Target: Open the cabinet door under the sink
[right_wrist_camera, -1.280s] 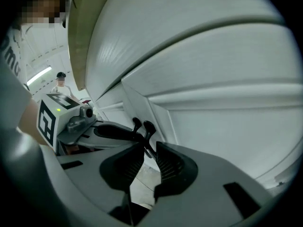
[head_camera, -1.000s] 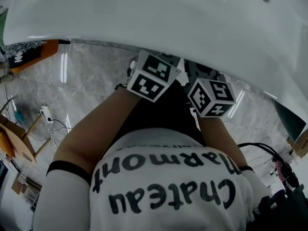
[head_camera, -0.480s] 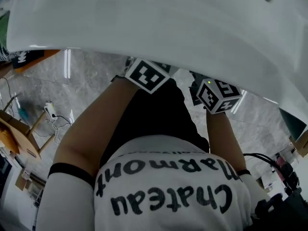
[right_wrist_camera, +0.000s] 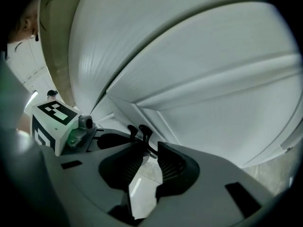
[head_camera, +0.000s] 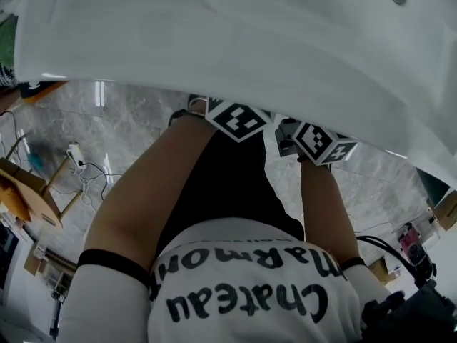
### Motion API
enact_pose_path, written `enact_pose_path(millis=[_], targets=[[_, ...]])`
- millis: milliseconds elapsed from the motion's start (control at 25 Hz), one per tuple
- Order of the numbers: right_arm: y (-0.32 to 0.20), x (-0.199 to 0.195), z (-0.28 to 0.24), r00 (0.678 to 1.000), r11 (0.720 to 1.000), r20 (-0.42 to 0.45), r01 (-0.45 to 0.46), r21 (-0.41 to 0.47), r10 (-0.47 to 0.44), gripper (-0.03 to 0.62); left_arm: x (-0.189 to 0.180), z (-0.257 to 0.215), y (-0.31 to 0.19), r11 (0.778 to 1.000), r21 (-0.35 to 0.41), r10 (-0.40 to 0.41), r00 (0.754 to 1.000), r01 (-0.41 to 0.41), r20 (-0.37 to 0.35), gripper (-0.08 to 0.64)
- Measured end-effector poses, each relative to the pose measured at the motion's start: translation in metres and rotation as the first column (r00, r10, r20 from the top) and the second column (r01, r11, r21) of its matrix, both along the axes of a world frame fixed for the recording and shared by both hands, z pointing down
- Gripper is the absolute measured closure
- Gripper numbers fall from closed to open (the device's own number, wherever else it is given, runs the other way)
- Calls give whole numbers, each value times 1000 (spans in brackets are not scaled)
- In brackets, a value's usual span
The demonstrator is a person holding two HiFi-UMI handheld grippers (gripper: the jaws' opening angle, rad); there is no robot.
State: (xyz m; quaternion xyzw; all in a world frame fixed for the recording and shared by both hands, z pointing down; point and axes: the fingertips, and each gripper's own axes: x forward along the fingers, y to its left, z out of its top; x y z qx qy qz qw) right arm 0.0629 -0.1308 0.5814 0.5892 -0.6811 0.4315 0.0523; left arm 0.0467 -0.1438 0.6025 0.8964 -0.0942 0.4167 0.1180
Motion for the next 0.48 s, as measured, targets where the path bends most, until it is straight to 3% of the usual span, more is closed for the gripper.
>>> enact_pose_path(millis=[120,240,480], targets=[[5,2,1,1000,1000,-4,-9,4,9,508,2,0,8,999,-3,37,999,-37,-4,512],[9,6,-3,995,998,-88,57,28,-54,506,5,0,18,997,-13,77,997,-77,-28,512],[12,5,-8,953,982,-246,186,13,-177,494,9,-4,24,994,-1,109,993,-109,-39,512]])
